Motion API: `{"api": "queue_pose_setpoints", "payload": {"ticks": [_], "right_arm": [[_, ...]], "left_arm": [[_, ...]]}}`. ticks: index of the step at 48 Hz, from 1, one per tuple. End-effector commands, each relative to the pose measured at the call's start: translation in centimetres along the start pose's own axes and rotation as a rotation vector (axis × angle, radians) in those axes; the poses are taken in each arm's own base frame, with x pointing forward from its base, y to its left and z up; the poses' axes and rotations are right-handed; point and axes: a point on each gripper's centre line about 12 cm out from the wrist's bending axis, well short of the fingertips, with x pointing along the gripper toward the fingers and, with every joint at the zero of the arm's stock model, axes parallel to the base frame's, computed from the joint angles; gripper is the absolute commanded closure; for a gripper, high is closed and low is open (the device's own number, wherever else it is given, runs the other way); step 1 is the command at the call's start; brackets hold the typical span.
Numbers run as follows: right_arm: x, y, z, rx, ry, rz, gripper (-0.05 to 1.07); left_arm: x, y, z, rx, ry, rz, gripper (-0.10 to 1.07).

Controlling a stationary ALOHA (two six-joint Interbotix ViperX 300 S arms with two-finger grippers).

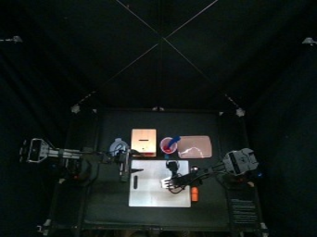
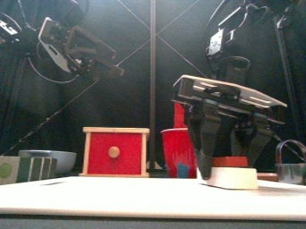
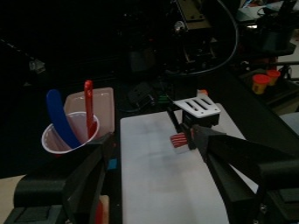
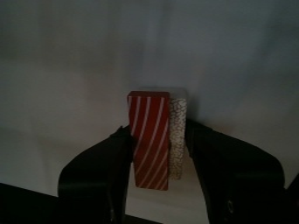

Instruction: Place salmon sushi on plate

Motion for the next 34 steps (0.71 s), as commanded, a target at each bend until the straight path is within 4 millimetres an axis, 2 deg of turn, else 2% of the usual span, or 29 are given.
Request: {"api": "queue_pose_setpoints", "payload": {"ticks": [1, 11, 22, 28, 34], "right_arm": [[-1.0, 0.5, 0.2, 0.007, -0.001, 0.021, 0.32], [-1.7, 0.6, 0.6, -0.011, -0.017, 0.026, 0.34], [-5.8, 0.5, 2.4, -0.032, -0.048, 0.11, 0.34], [-7.8, -1.1, 3.3, -0.022, -0.062, 0.104, 0.34], [-9.8, -3.6, 4.5, -0.003, -0.085, 0.092, 0.34]], "left_arm": [[0.2, 0.1, 0.9, 0.005, -0.032, 0.0, -0.05], [0.2, 0.1, 0.9, 0.005, -0.032, 0.0, -0.05], [0.2, 0.2, 1.0, 0.003, -0.035, 0.003, -0.05], [0.2, 0.1, 1.1, 0.003, -0.036, 0.001, -0.05], [0.2, 0.1, 1.2, 0.004, -0.041, 0.002, -0.05]]}}
